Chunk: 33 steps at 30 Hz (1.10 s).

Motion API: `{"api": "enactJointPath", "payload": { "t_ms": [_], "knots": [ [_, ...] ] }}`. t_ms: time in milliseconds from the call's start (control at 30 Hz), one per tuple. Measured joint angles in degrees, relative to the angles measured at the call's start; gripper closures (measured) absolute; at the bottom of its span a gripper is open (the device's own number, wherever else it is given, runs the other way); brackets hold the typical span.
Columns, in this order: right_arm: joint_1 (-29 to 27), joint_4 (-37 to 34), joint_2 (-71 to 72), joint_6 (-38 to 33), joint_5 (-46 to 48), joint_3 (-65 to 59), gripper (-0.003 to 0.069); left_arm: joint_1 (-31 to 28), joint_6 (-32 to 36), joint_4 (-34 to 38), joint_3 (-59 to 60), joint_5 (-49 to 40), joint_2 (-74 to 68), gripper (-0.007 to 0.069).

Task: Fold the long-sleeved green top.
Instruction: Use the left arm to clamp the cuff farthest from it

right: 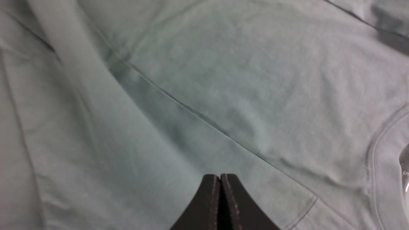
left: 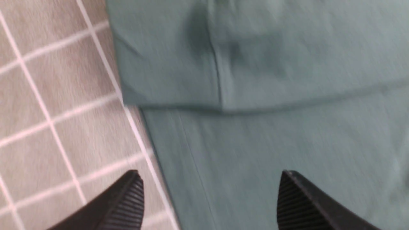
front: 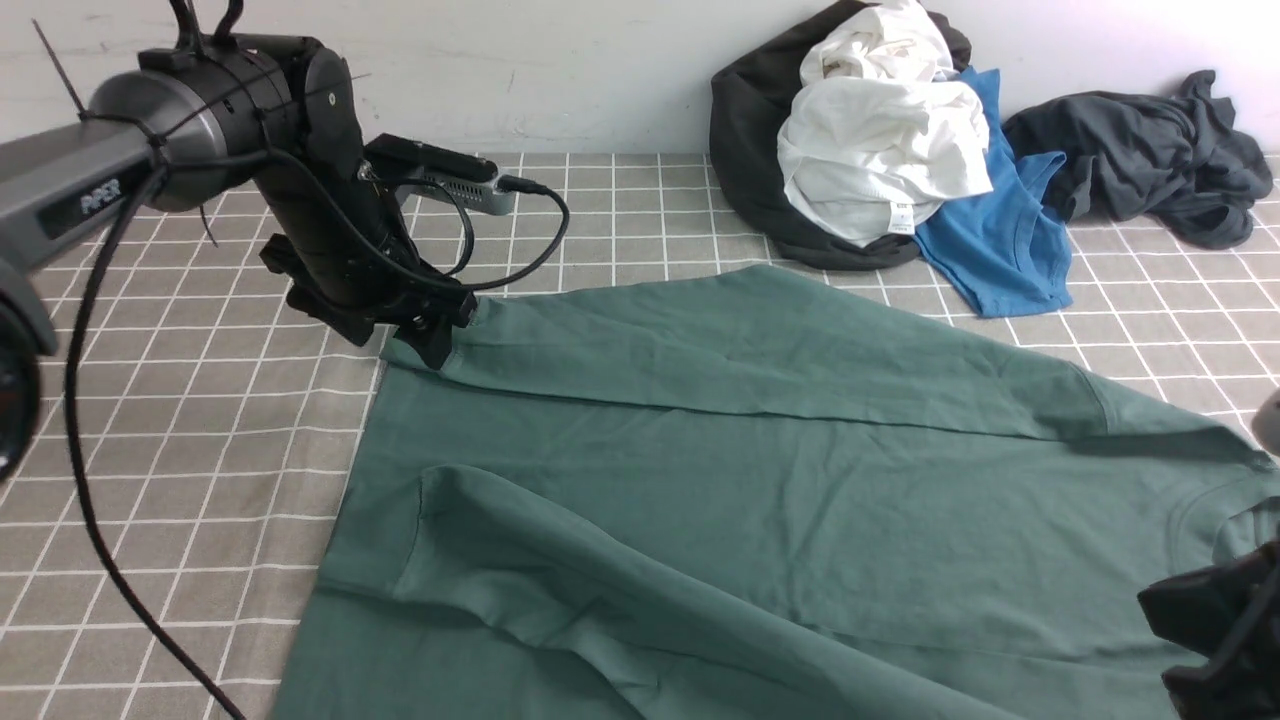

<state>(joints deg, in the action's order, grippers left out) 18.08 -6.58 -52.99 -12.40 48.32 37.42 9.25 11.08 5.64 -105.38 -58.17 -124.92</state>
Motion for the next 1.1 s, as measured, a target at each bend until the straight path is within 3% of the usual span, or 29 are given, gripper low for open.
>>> {"api": "enactJointPath", "payload": {
  "t_ms": [233, 567, 733, 933, 1100],
  "knots": [
    [0.00, 1.51, -4.75, 1.43, 0.69, 2.71, 0.0673, -1.26, -2.68, 0.53, -11.09, -0.22, -9.68, 0.0114],
    [0.00, 1.66, -7.41, 1.59, -0.38, 3.21, 0.0673, -2.84, -4.62, 0.87, -14.37, -2.04, -13.81, 0.0126],
    [0.00, 1.66, -8.24, 1.59, -0.97, 3.33, 0.0673, -2.84, -4.62, 1.34, -14.49, -2.26, -13.88, 0.0204],
    [0.00, 1.66, -8.42, 1.59, -1.20, 3.33, 0.0673, -2.84, -4.56, 1.54, -14.55, -3.11, -13.88, 0.0349],
    [0.00, 1.66, -8.42, 1.59, -1.25, 3.33, 0.0673, -2.84, -4.56, 1.66, -14.55, -3.22, -13.88, 0.0391]
  ]
}}
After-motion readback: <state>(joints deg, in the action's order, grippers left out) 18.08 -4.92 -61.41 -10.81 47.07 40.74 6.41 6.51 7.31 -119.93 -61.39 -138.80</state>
